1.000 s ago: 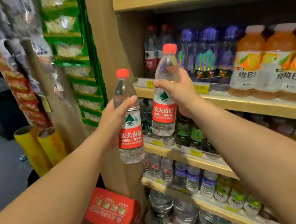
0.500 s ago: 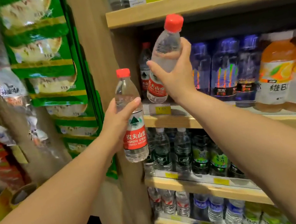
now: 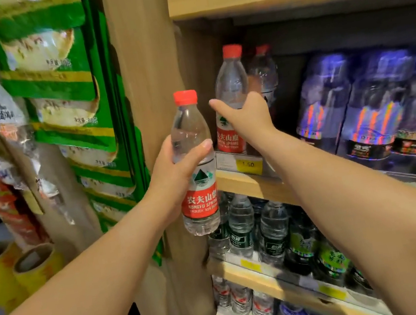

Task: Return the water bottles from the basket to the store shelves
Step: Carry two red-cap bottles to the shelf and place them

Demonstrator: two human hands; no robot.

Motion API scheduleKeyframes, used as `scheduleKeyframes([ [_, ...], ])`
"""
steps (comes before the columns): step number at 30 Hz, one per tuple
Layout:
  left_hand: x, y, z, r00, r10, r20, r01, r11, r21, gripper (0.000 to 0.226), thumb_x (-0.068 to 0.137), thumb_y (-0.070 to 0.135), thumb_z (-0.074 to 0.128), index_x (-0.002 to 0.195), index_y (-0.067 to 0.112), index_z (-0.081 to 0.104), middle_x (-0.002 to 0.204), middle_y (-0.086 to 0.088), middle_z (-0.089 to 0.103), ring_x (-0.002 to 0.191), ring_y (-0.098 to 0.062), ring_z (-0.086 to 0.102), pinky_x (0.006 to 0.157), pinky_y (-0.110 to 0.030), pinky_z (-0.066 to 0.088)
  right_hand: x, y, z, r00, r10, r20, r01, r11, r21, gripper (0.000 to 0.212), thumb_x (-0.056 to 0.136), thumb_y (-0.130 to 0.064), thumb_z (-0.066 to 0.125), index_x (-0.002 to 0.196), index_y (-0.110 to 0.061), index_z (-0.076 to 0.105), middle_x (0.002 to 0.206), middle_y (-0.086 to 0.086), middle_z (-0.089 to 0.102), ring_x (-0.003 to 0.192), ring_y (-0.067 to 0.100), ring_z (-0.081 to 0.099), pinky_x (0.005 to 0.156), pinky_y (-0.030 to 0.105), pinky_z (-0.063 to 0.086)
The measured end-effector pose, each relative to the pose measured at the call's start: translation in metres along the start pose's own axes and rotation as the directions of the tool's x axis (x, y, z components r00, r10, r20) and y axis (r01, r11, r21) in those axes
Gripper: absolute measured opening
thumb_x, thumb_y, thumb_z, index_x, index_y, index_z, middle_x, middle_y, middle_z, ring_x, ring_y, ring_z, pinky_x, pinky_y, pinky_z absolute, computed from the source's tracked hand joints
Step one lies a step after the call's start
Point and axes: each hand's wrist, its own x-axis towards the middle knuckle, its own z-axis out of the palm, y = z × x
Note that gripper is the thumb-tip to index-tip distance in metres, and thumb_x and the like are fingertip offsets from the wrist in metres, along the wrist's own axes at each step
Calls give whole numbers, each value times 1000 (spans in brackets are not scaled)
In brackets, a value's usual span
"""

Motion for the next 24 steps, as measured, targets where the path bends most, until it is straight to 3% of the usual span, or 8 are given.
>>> scheduleKeyframes([
  [6,-1,0,1,1000,13,-23,-11,998,64,49,70,41,76,114,33,57,110,2,72,98,-20,70,88,-44,55,2,5,-11,980,55,191,-41,996,-75,75,70,-49,76,127,-9,46,113,3,59,104,18,58,88,36,52],
  [9,0,1,2,999,15,-32,-13,998,62,50,71,40,76,116,31,57,111,0,71,99,-22,70,90,-47,54,-10,15,-13,971,1,239,43,983,-177,103,68,-29,83,144,-17,15,124,6,54,107,19,57,93,39,51],
  [11,-1,0,2,999,14,-33,-12,998,62,50,72,39,75,117,30,56,111,0,71,98,-22,70,90,-48,54,-20,25,-9,972,-44,232,105,961,-256,123,67,-21,84,141,-38,-14,124,8,55,105,22,60,90,43,52],
  [14,-1,0,2,1000,8,-24,-7,998,65,51,73,37,74,119,28,55,111,-1,71,98,-23,70,88,-45,55,-20,30,-5,970,-94,224,158,945,-287,127,69,-18,81,131,-53,-23,122,11,55,101,26,62,88,48,53],
  [19,-4,1,0,1000,3,-29,-2,998,64,48,76,35,75,119,29,55,111,-1,71,97,-22,71,84,-42,55,-5,27,2,968,-97,233,177,919,-353,137,76,-16,76,122,-46,-49,117,11,62,95,21,65,88,48,54],
  [22,-5,2,0,1000,-7,-13,8,998,67,47,76,34,76,118,27,55,110,-1,71,97,-22,71,83,-41,55,5,24,8,968,-54,245,152,904,-400,138,75,-17,77,122,-43,-50,132,19,52,104,29,62,95,49,48],
  [24,-6,2,0,1000,-6,-11,7,997,71,46,78,31,73,120,25,54,110,-2,71,96,-22,71,83,-39,56,10,21,13,971,20,237,90,890,-447,136,76,-17,77,125,-45,-46,128,14,52,99,25,61,93,47,48],
])
